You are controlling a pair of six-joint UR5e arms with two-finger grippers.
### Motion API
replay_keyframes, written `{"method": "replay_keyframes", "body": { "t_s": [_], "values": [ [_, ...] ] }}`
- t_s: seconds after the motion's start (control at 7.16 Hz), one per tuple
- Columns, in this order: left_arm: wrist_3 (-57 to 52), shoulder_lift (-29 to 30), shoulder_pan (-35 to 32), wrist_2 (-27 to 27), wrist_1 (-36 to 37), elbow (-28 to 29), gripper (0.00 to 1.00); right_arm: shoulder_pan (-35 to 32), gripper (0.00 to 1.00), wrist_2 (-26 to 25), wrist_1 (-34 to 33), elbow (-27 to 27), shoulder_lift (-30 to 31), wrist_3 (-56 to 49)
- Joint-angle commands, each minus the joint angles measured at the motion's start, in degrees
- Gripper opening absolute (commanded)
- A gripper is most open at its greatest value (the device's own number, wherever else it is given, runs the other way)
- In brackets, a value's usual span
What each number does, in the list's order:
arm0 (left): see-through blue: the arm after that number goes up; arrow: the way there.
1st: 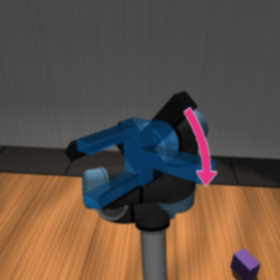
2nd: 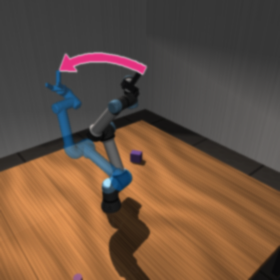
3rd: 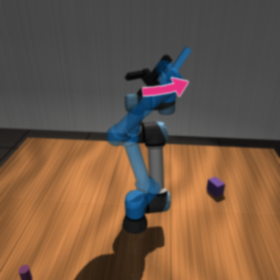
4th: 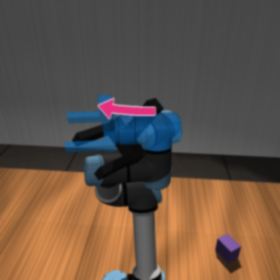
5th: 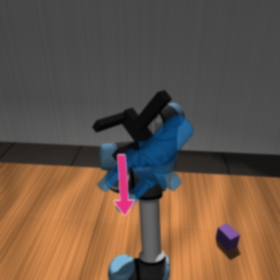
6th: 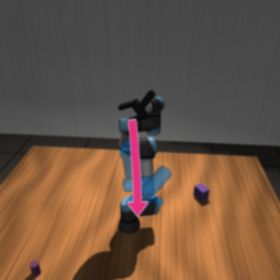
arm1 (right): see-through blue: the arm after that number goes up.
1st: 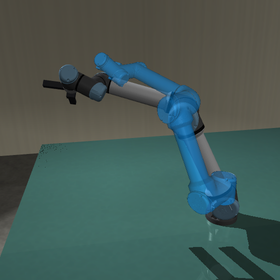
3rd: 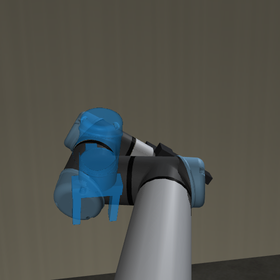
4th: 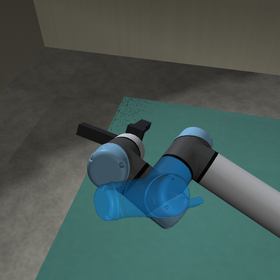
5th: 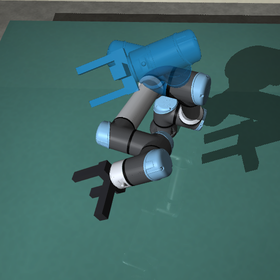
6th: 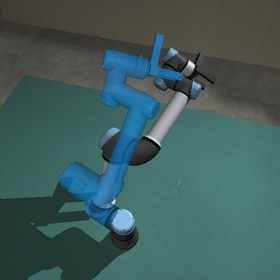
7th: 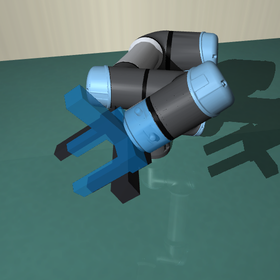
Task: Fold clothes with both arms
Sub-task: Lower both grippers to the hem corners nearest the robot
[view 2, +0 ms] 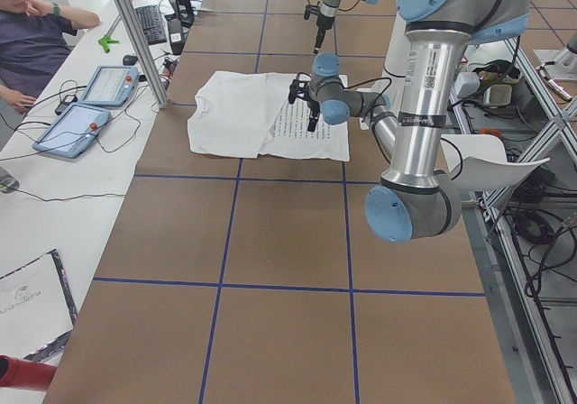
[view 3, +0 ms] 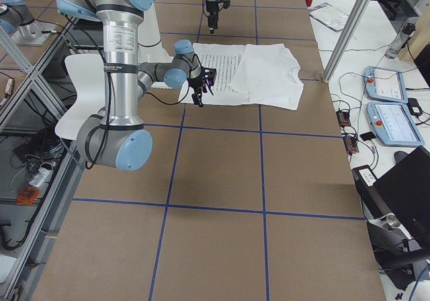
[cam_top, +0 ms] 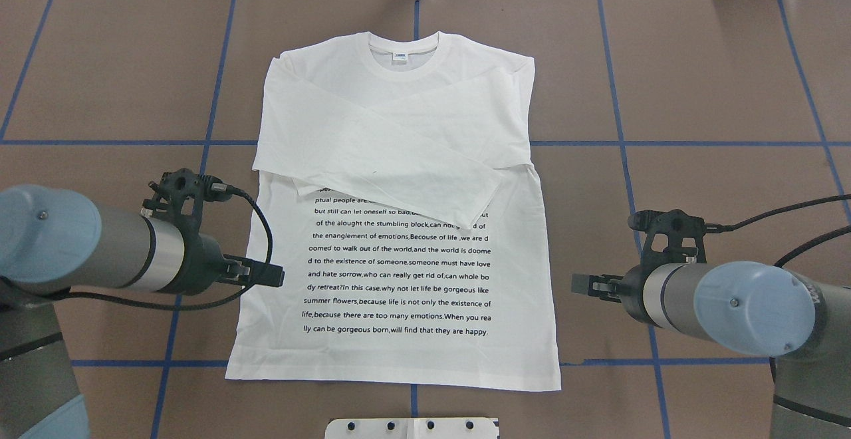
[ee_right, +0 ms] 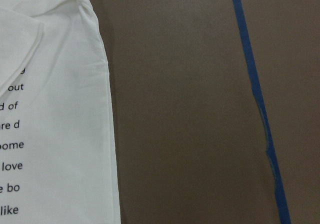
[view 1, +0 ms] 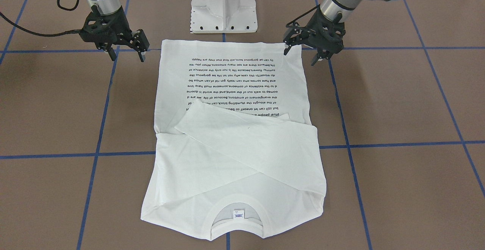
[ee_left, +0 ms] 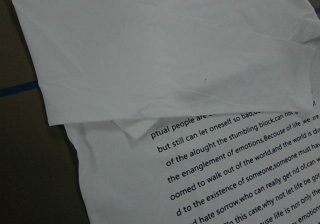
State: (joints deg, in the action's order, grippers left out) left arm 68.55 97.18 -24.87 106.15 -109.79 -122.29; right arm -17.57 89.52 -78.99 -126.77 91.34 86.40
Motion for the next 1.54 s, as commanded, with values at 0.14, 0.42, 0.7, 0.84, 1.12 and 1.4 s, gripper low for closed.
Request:
{"method": "replay_keyframes", "body": {
  "t_s": [0.14,0.42,0.7,0.84,1.12,1.4],
  "values": [
    [7.0,-1.6,8.8,-6.2,3.4,1.1,1.0,2.2,1.0,0.0,-0.5,-0.7,0.3,2.1],
    [6.9,-1.6,8.9,-6.5,3.3,3.6,1.0,2.9,1.0,-0.1,-4.3,-1.6,0.0,2.1],
    [6.9,-2.0,9.7,-6.5,3.4,4.2,1.0,3.1,1.0,-0.1,-4.3,-1.6,0.0,2.1],
    [7.2,-2.6,10.2,-6.5,3.4,4.2,0.99,3.1,1.0,0.0,-4.3,-1.6,0.0,2.1],
    [7.2,-3.7,10.3,-6.5,3.4,4.2,0.96,3.1,1.0,-0.1,-4.3,-1.5,0.0,2.1],
    [10.3,-3.7,11.1,-6.5,3.3,4.3,0.94,3.2,1.0,-0.1,-4.3,-1.5,0.0,2.1]
  ]
}}
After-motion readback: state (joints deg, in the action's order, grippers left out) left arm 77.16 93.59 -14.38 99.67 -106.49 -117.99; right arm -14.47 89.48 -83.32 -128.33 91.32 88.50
